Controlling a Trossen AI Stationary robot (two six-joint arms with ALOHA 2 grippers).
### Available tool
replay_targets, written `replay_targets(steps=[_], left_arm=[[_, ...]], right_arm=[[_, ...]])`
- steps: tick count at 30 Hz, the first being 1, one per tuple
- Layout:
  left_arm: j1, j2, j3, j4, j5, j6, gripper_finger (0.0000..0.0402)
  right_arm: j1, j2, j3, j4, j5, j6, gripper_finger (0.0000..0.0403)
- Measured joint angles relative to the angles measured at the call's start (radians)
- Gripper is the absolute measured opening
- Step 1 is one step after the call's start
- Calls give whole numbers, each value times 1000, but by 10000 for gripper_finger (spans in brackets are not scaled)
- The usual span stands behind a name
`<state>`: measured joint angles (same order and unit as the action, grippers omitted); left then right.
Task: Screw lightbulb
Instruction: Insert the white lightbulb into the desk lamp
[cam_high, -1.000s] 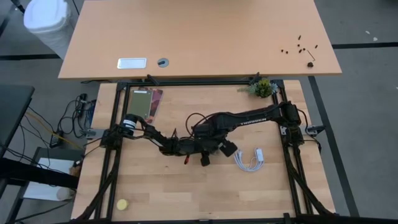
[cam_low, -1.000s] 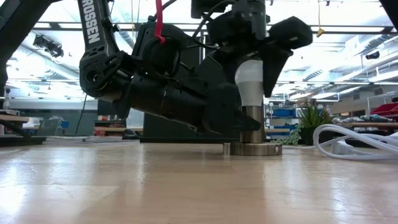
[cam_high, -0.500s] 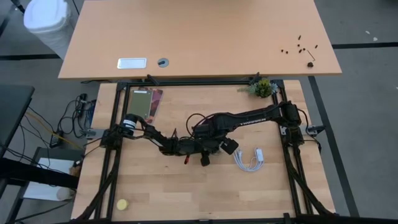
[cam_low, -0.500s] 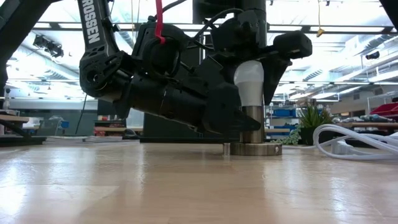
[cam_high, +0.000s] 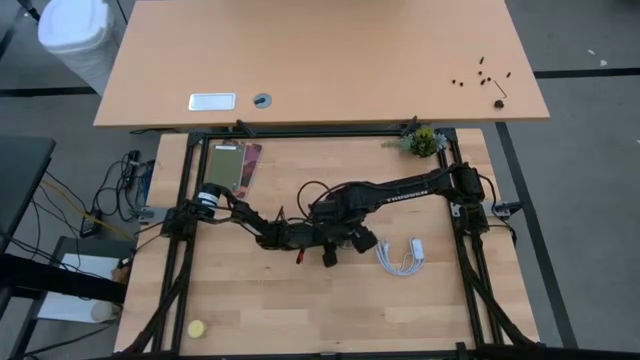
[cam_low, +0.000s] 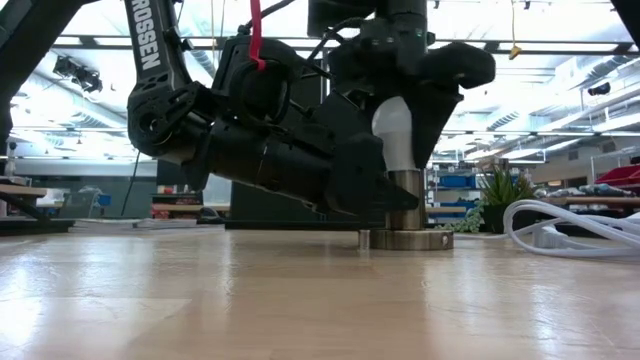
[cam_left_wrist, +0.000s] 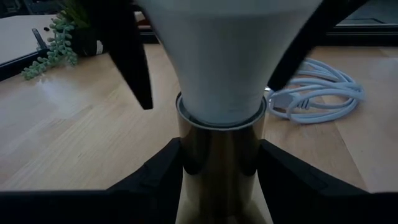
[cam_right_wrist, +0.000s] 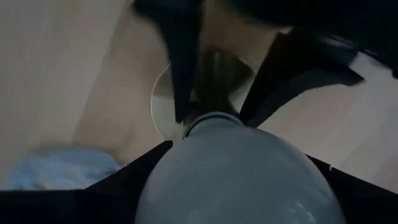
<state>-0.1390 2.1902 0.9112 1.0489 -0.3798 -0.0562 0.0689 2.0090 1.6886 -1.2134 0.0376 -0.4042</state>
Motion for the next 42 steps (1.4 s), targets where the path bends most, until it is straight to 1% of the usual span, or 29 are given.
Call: replay_targets(steps=[4,9,12,19,21,23,27,35,39,42], left_arm=[[0,0,0,0,0,0,187],[0,0,0,0,0,0,187],[0,0,0,0,0,1,187],[0,0,-1,3,0,1,187],[0,0,-1,3,0,1,187],[0,0,-1,3,0,0,187],[0,0,0,2,0,1,187],[0,0,0,0,0,1,187],[0,0,0,0,0,1,187],[0,0,0,0,0,1,187]], right_arm=[[0,0,0,18,-6,252,275],[0,0,0,25,-5,566,257],[0,0,0,27,-5,729,254],[-19,0,0,24,-11,1151,280],[-27,0,0,21,-12,1212,282],[-33,0,0,23,-12,1203,282],[-41,0,4,21,-21,1134,285],[-43,4,58,-2,-42,939,311],[-43,4,63,-4,-73,779,327],[-40,4,64,-36,-98,588,336]])
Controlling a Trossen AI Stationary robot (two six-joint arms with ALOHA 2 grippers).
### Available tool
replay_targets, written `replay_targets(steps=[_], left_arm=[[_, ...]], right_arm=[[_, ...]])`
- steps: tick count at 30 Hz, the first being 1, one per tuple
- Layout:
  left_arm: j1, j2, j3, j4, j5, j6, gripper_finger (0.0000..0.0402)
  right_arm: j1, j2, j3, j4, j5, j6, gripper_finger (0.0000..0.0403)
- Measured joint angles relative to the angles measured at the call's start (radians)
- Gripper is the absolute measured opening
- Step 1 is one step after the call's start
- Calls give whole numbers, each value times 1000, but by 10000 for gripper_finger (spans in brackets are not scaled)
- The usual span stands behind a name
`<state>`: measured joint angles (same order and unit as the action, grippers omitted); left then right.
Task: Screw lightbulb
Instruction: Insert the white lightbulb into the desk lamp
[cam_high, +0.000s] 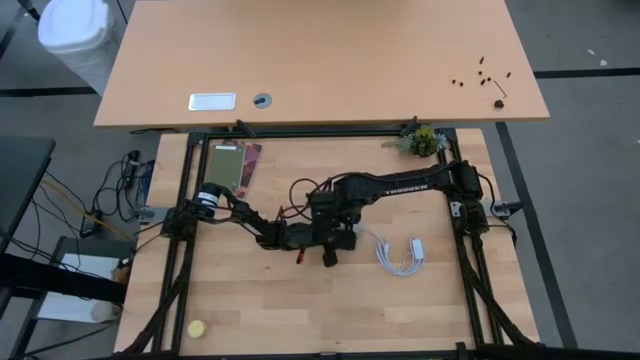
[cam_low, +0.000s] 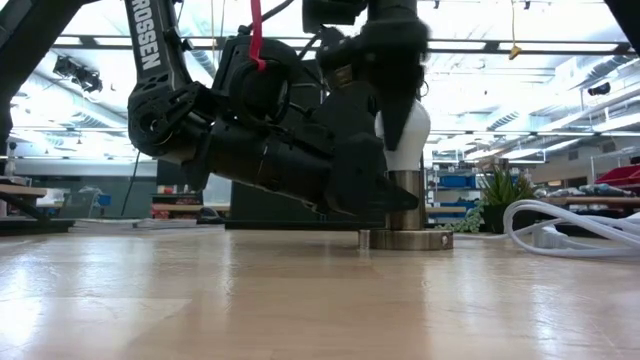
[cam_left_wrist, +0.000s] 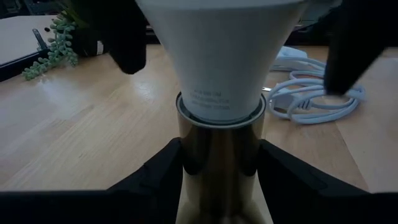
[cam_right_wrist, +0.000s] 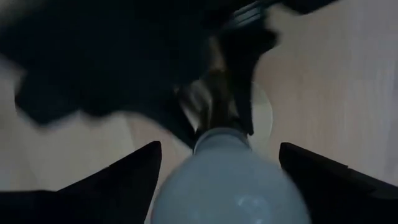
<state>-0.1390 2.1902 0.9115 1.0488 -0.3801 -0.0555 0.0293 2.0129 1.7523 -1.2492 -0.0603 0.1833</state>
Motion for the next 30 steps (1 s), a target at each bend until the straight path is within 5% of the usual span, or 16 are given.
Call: replay_targets(steps=[9,14,30], left_arm=[[0,0,0,0,0,0,187],[0,0,0,0,0,0,187],[0,0,0,0,0,-1,187]], right_arm=[[36,0,-6,-21,42,-631,337],[46,-1,-6,-17,45,-845,336],[10,-1,-7,1,57,-960,318]])
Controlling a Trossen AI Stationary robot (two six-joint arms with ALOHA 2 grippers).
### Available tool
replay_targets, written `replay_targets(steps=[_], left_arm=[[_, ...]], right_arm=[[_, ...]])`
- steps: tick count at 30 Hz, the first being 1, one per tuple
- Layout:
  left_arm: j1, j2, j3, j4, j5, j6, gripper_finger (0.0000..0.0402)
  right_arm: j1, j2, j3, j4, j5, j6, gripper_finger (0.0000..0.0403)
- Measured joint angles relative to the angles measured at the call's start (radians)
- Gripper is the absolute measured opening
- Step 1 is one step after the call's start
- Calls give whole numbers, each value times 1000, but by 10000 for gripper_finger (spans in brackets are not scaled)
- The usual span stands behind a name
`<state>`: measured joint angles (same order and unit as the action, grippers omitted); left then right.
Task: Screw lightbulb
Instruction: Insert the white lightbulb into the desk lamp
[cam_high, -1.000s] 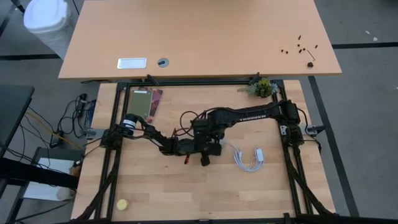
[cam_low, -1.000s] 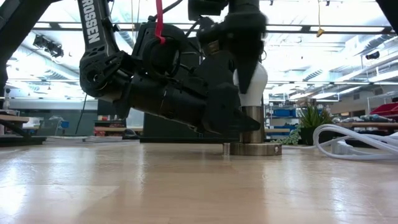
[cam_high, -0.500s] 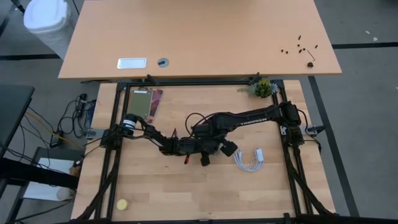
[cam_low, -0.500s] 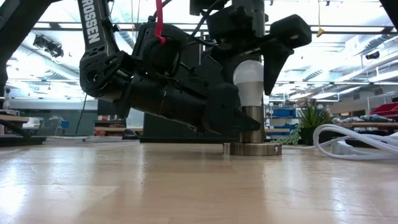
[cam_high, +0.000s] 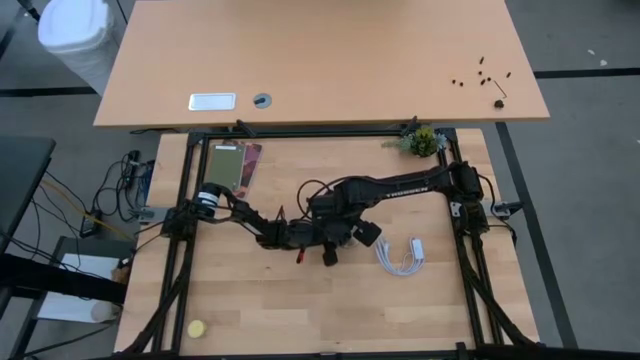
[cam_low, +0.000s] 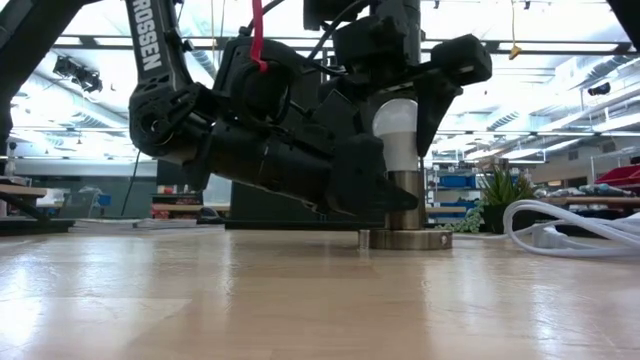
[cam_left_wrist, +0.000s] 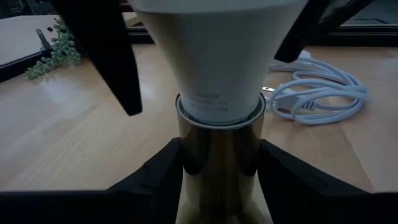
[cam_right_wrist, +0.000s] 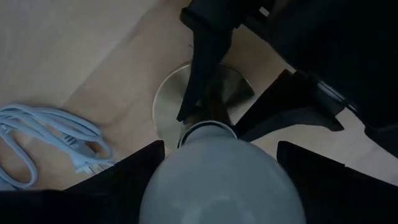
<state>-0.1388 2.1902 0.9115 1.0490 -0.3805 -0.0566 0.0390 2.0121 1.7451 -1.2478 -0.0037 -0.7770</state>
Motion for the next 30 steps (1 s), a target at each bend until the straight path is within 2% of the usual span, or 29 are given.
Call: replay_targets(steps=[6,19,26,30], left_arm=[[0,0,0,0,-3,1,187],[0,0,0,-1,0,1,187],[0,0,0,0,0,3,187],[0,0,0,0,0,3,187]], right_arm=[[-16,0,0,5,-46,7,318],[-1,-8,-74,55,-43,84,313],[-1,-7,-74,70,-43,124,303],[-2,-6,-74,74,-43,124,285]])
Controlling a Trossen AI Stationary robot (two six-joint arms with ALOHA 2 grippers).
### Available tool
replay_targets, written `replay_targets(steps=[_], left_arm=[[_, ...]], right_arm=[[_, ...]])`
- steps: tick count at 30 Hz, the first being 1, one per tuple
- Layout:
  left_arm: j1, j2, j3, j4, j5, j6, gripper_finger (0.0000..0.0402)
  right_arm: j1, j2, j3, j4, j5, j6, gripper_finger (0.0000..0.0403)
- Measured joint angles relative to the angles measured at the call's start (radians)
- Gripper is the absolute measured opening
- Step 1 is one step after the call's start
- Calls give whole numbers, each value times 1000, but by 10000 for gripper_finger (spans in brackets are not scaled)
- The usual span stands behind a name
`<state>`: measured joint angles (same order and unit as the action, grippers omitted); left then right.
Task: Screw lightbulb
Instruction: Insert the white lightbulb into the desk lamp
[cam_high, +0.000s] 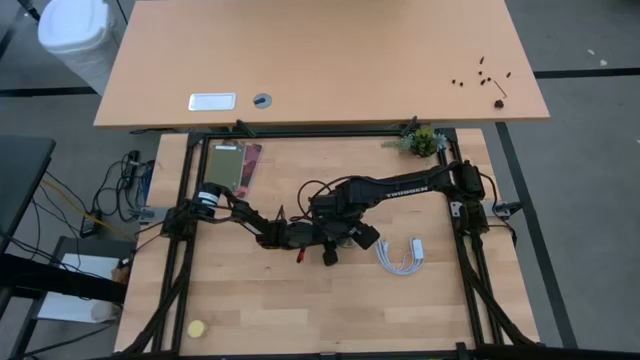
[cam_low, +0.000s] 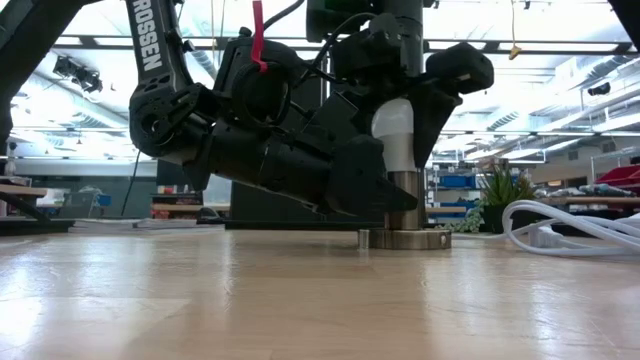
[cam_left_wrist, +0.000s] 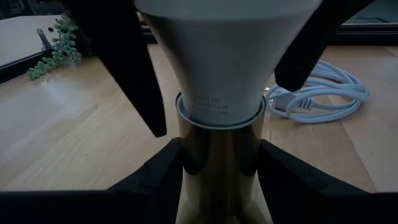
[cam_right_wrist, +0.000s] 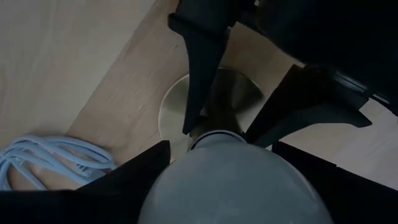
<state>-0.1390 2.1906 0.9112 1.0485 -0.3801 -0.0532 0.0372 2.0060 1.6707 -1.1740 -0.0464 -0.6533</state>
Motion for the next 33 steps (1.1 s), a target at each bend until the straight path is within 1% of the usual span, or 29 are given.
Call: replay_targets(steps=[5,7,9,12,16,18,23,27,29,33], left_arm=[[0,0,0,0,0,1,187],[0,0,0,0,0,1,187],[0,0,0,0,0,0,187],[0,0,0,0,0,0,187],[0,0,0,0,1,1,187],[0,0,0,0,1,1,187],[0,0,0,0,1,0,187],[0,0,-1,1,1,0,187],[0,0,-2,3,0,0,187],[-1,0,-2,3,-4,2,187]], right_arm=[[0,1,0,0,0,28,251],[0,1,0,2,0,76,246],[0,2,0,5,0,158,247],[0,2,-1,8,15,346,263],[-1,2,-1,10,25,648,280],[-1,3,-1,11,25,789,279],[-5,3,-1,16,31,1157,260],[-9,3,-2,17,29,1391,256],[-9,3,-3,19,26,1437,265],[-8,3,-3,25,13,1388,291]])
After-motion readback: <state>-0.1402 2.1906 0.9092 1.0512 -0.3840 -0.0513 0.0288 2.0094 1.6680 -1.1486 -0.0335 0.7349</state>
